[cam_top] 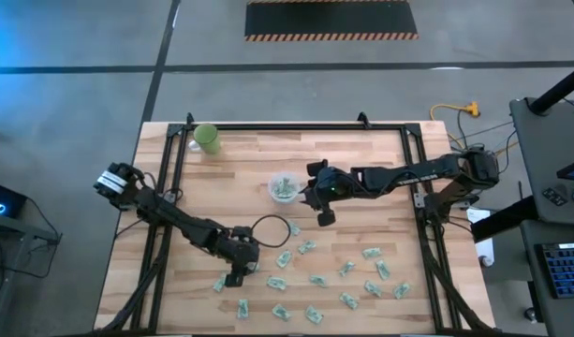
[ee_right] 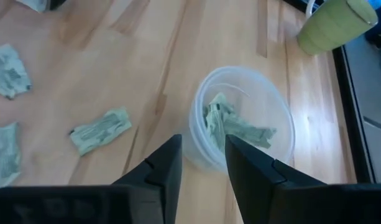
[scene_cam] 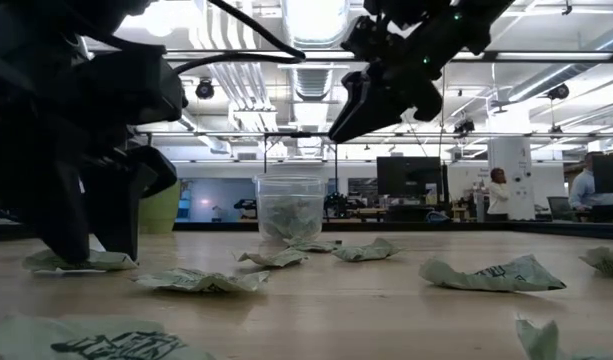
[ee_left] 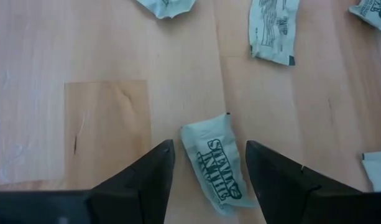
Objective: Pick and place Stevia / Truvia into bins
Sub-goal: Put the green stevia packet into the transparent container
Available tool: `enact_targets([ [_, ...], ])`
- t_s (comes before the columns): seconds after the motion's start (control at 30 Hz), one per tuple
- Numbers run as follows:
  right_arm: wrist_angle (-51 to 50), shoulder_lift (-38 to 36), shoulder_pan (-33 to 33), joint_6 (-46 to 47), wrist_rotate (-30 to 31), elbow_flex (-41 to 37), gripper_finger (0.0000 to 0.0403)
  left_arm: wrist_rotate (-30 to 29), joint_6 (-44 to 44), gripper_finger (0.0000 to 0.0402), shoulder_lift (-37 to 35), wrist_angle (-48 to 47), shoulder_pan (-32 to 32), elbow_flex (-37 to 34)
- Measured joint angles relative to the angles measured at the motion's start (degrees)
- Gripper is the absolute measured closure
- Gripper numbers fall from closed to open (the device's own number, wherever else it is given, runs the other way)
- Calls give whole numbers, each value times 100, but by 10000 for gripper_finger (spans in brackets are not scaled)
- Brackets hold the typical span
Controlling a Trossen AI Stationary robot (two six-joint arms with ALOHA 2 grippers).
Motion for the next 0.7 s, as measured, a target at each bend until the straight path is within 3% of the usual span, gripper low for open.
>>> enact_targets([
  [0.13,-245,-191,71,23,3,-3,300,-7,34,253,-40,-32,1,-9],
  [0.47,-1224,-700,334,402,-47,-4,321,26,168,386,-61,-53,8,-33],
  [0.57,-1536,-785,423,702,-549,-4,326,45,283,395,-86,-64,20,-31],
  [0.7,-1614,-745,472,1157,-1878,-75,330,14,512,393,-279,-150,54,-28],
])
